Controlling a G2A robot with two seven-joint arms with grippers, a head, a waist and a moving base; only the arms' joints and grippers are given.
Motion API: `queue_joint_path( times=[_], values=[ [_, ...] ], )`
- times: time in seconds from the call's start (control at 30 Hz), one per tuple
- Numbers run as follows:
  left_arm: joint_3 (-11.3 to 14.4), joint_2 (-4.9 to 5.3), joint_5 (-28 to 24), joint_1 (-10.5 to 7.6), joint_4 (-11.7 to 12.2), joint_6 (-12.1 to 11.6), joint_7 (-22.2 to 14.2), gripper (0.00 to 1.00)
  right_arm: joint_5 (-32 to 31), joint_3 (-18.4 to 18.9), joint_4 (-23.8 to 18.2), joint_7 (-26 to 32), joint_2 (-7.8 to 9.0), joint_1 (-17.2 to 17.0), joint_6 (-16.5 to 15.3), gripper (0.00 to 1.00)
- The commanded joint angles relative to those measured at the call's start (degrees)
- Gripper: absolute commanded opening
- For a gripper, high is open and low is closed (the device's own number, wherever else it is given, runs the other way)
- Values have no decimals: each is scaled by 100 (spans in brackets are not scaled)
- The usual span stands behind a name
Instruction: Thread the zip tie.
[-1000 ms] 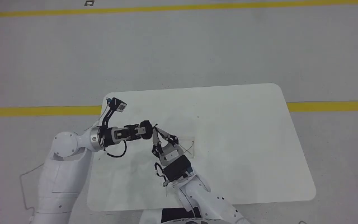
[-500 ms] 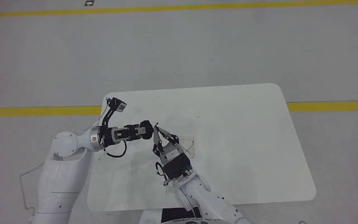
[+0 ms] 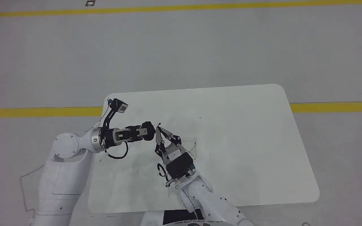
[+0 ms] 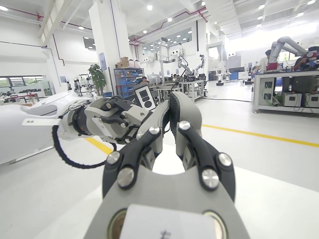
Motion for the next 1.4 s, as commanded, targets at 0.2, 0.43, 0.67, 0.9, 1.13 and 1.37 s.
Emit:
queue_joint_path(
  times=[0.2,0.43,0.67,0.9,1.13,1.37],
  values=[
    [0,0,0,0,0,0,0,0,6,-9,-3,5,14,1,16,100],
    [0,0,0,0,0,0,0,0,-208,56,-80,-47,37,-73,175,100],
    [0,0,0,0,0,0,0,0,-327,143,-98,-347,223,-72,393,100],
    [0,0,0,0,0,0,0,0,-327,-95,93,-652,565,281,684,100],
    [0,0,0,0,0,0,0,0,-327,-95,93,-652,565,281,684,100],
    [0,0,0,0,0,0,0,0,-327,-51,210,-668,623,476,684,100]
  ],
)
